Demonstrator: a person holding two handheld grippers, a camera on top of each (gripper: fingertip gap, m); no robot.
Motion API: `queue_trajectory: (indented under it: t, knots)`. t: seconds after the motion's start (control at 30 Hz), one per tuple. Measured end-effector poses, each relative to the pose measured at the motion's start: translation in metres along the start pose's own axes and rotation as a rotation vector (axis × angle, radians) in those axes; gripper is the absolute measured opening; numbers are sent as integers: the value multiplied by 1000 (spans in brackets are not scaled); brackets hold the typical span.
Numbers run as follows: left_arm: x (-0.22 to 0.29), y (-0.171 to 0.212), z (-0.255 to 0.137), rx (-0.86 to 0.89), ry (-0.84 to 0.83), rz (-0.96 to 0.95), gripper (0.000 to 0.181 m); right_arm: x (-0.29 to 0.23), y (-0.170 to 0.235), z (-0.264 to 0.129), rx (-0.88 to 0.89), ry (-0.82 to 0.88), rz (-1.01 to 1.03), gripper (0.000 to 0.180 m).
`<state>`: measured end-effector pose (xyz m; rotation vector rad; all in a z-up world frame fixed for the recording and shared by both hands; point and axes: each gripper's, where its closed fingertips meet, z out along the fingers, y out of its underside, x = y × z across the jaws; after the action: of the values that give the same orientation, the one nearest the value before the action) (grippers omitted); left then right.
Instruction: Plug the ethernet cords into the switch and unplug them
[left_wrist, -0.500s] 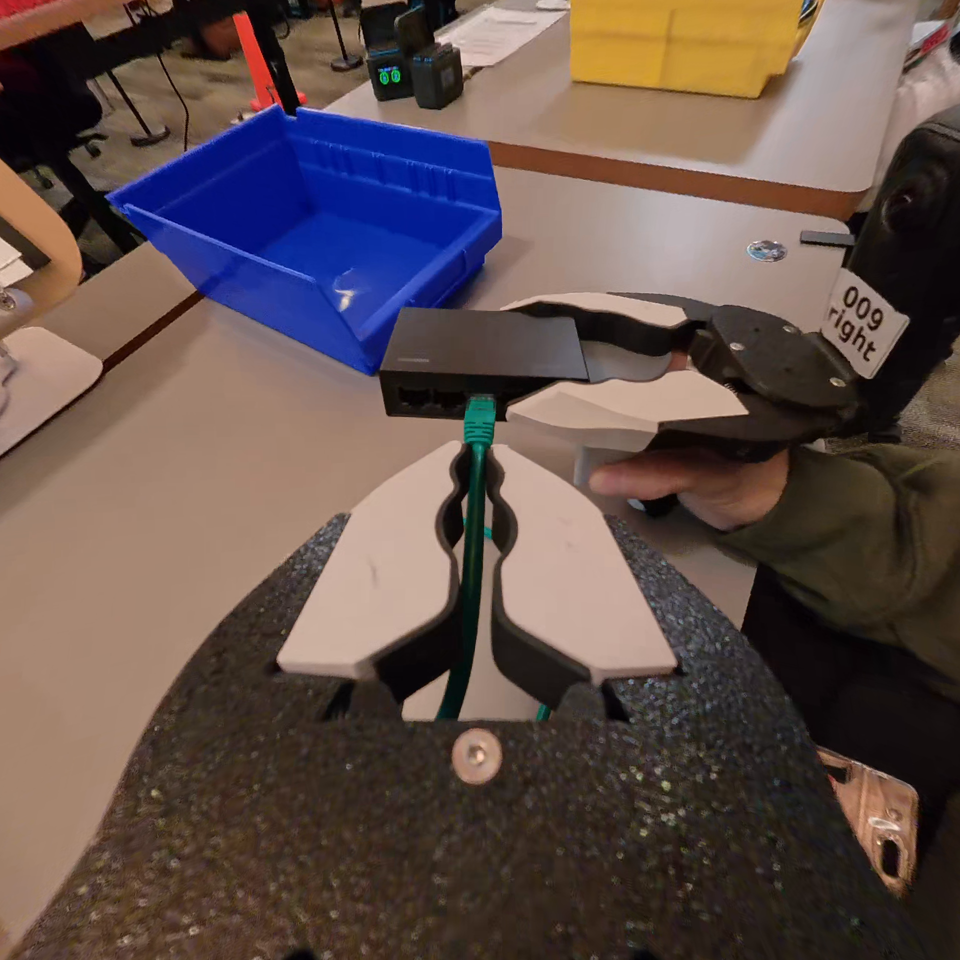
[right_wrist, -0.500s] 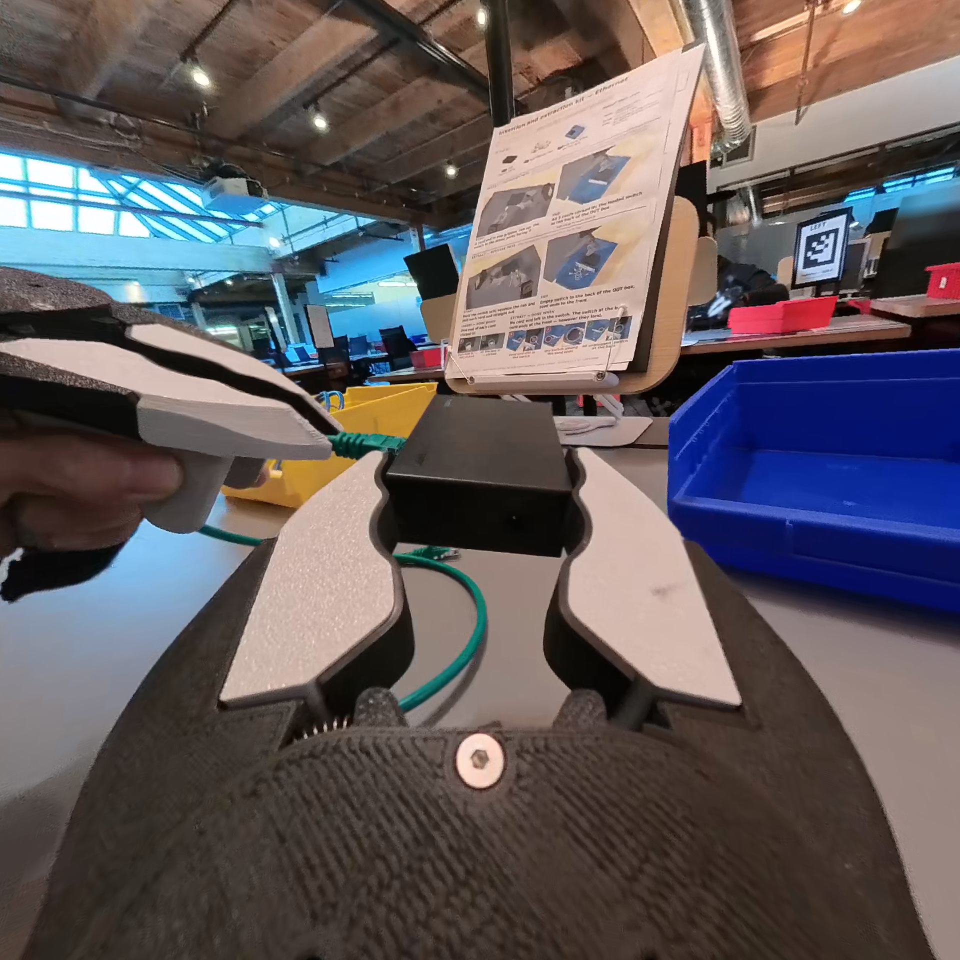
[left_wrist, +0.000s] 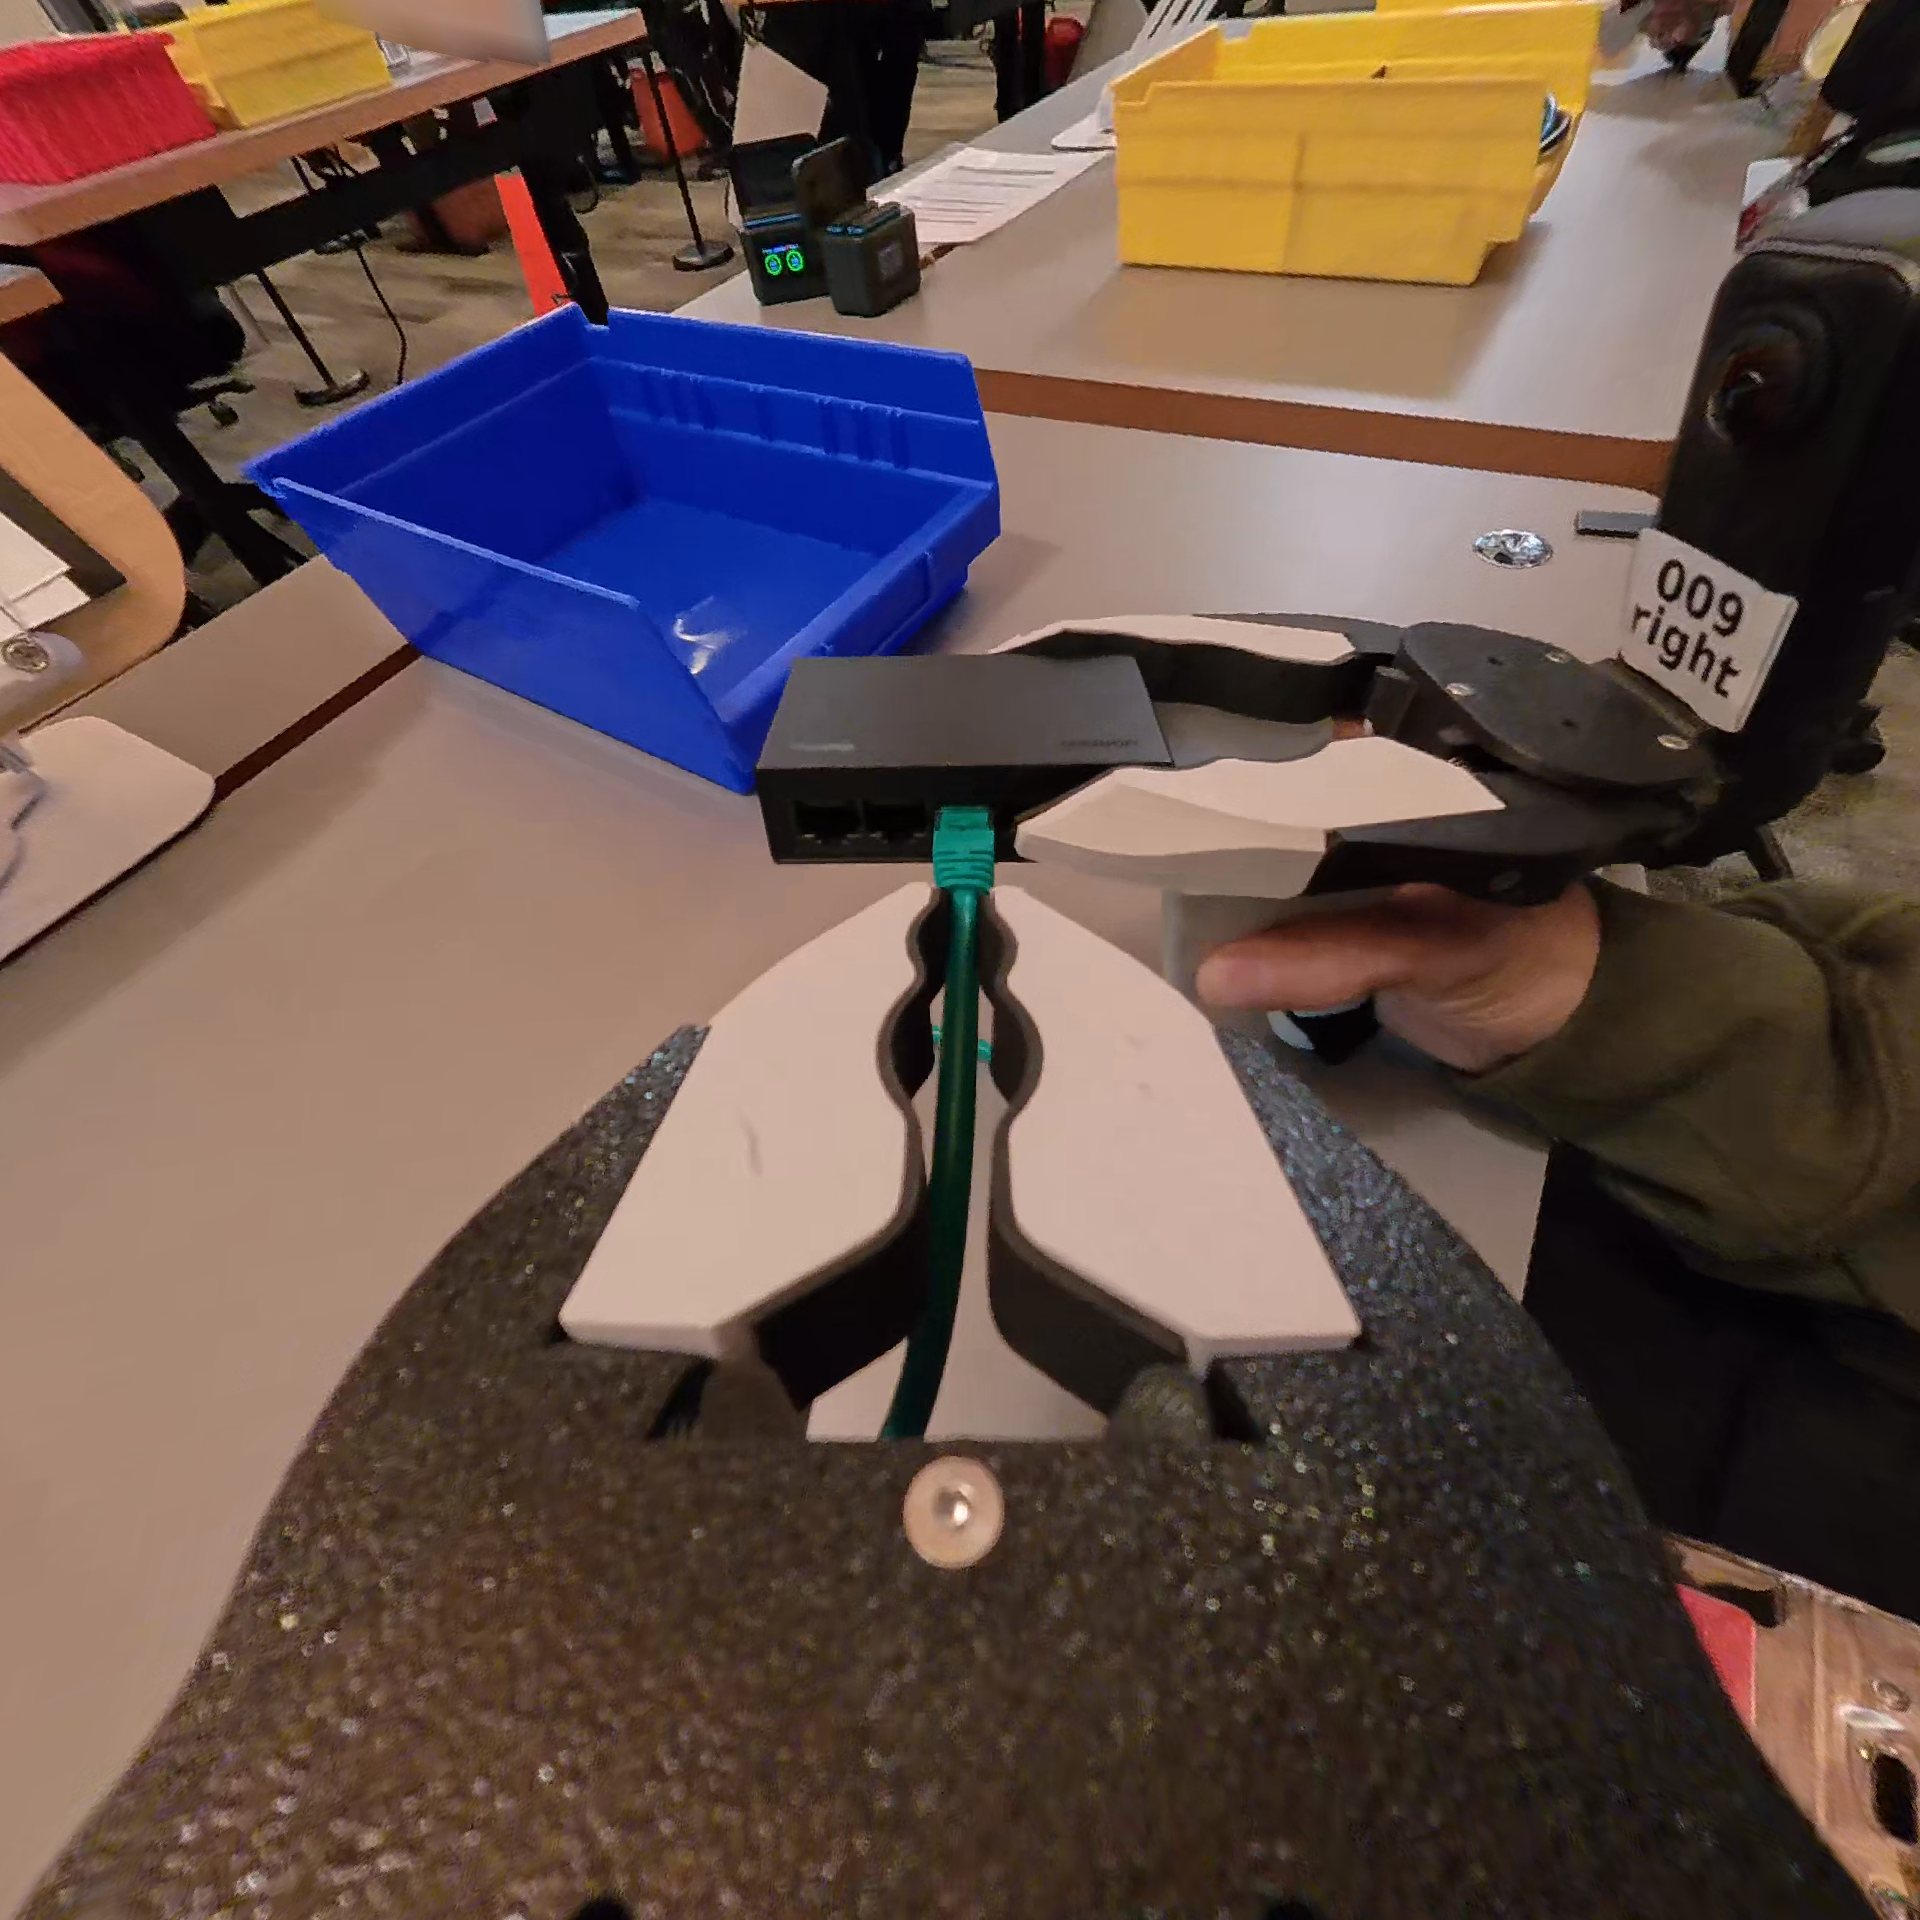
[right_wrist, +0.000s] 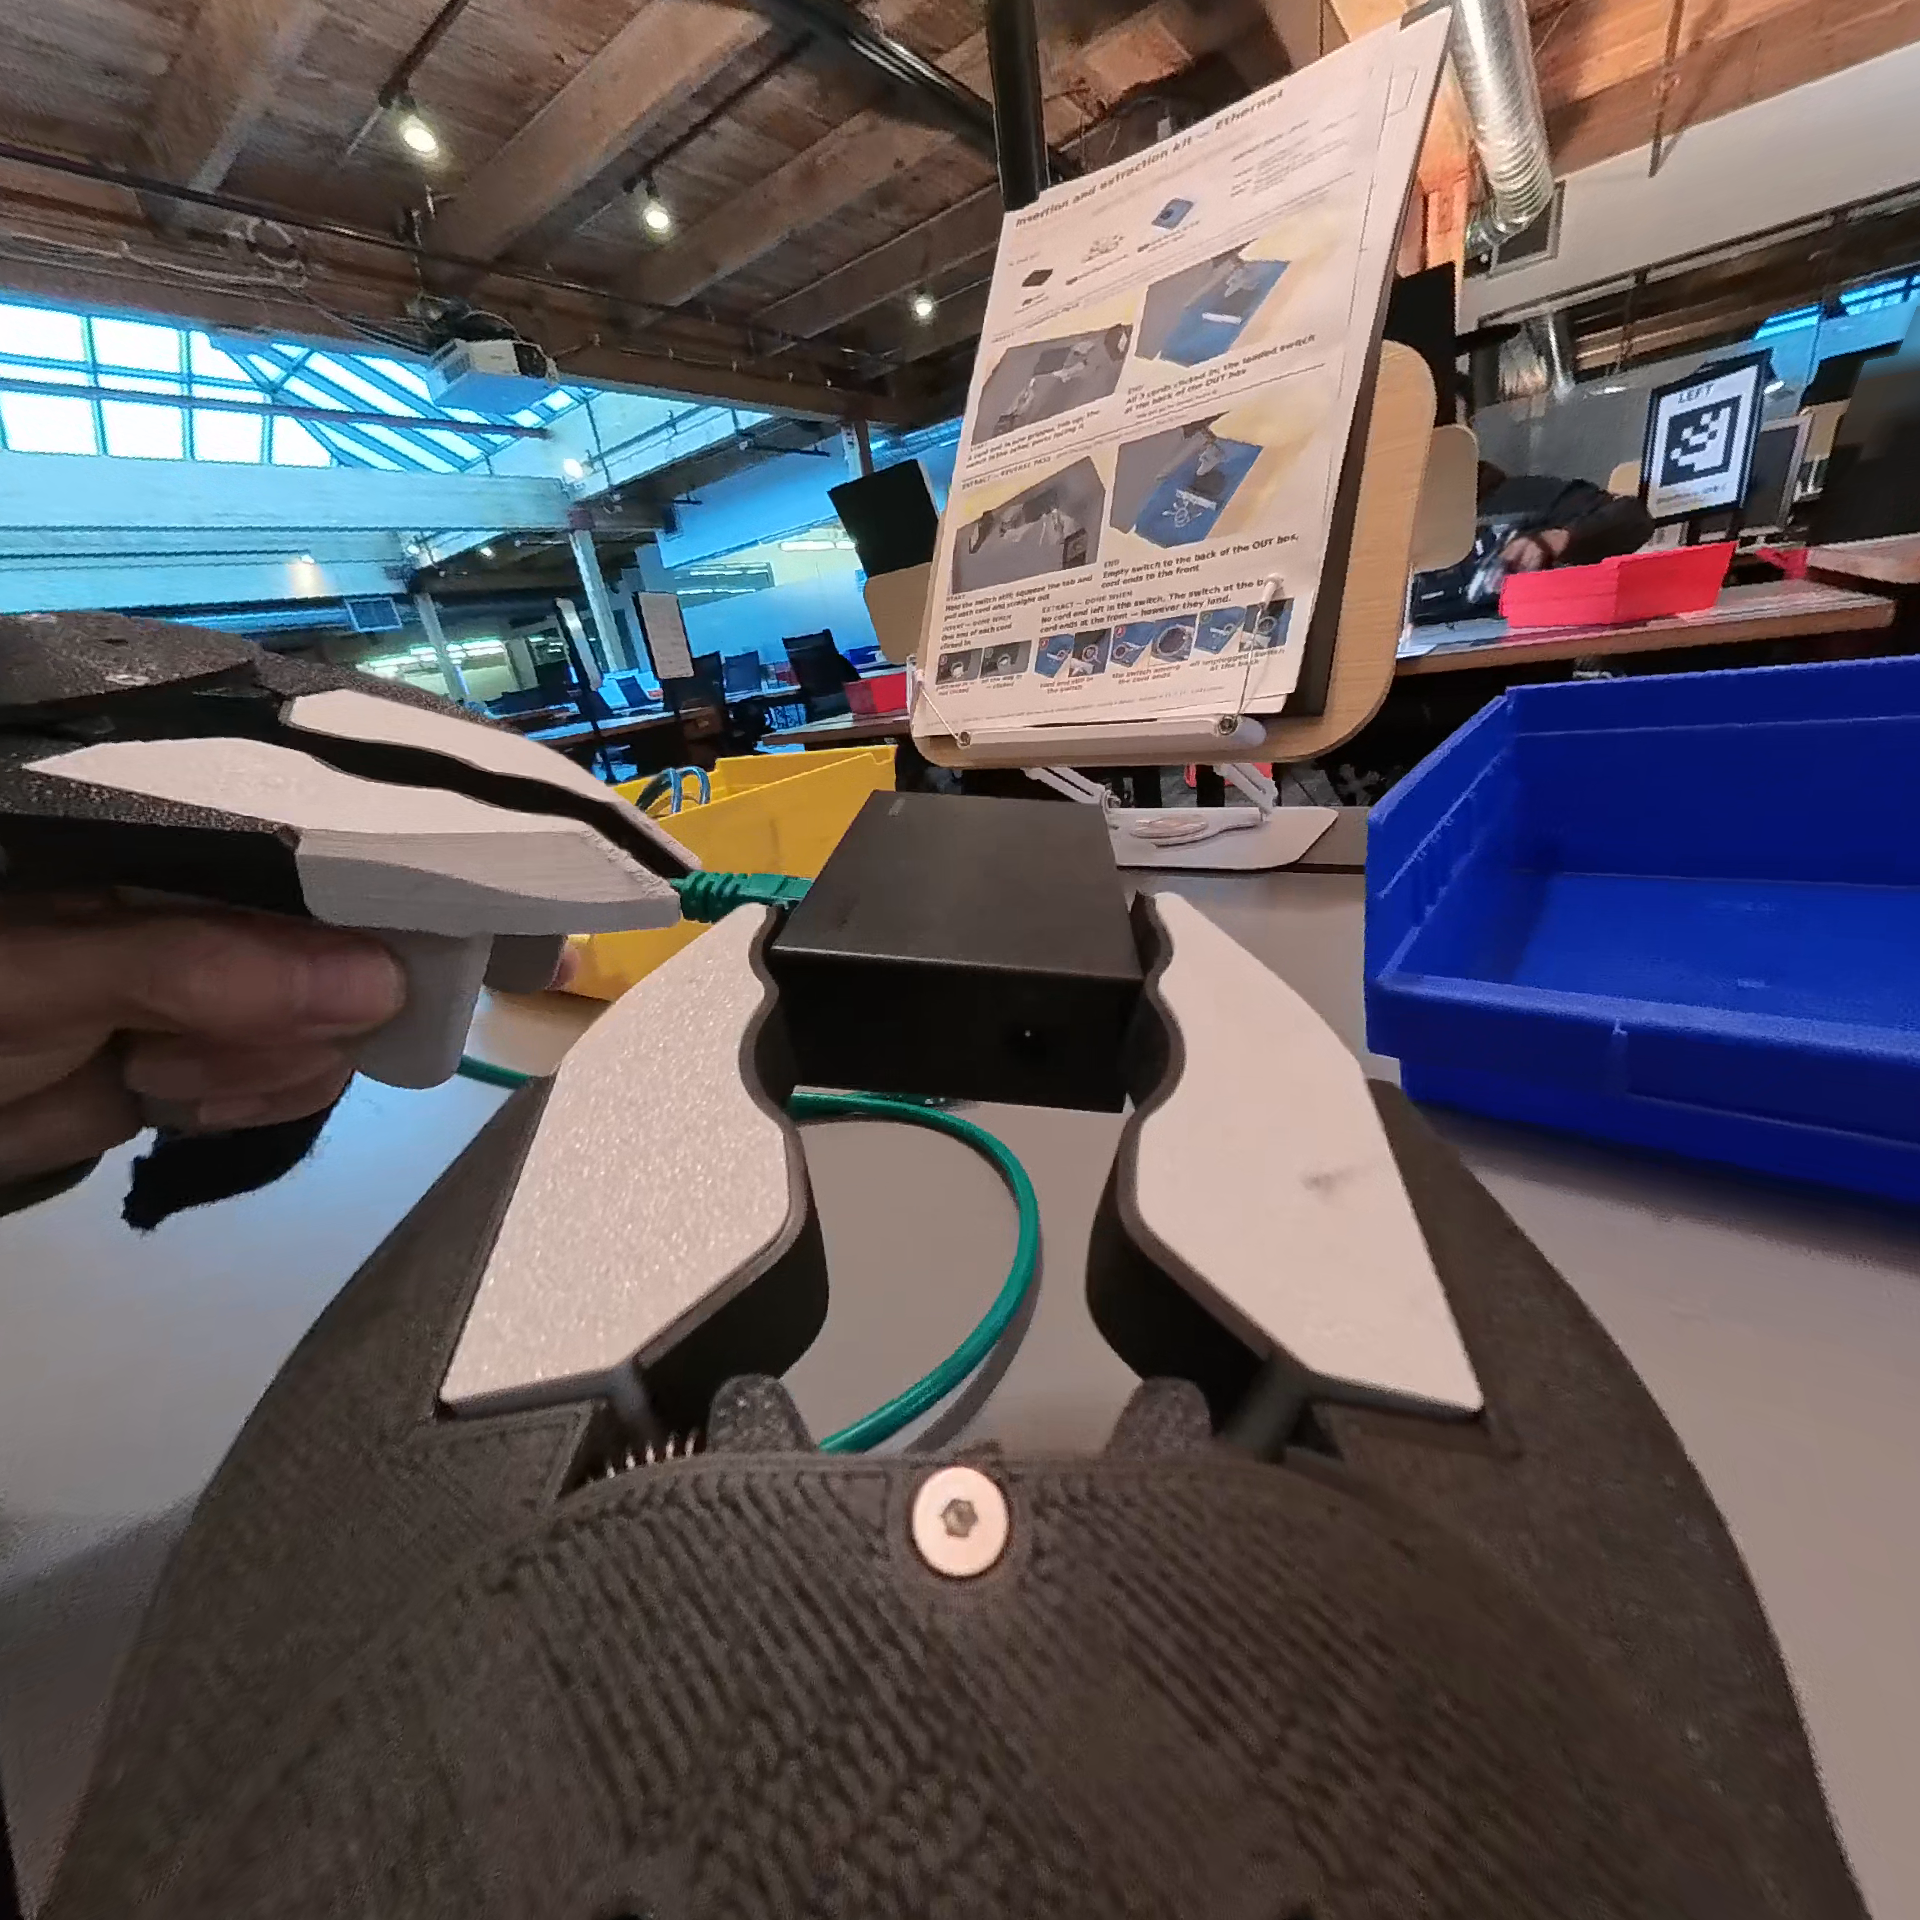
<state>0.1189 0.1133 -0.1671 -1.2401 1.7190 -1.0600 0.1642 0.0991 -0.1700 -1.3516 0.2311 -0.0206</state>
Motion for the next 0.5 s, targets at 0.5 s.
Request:
queue_trajectory:
  t: [0.5]
  knots:
    - [-33, 1, -1, -225, 536, -761, 57, -20, -5, -3, 58, -133, -77, 63]
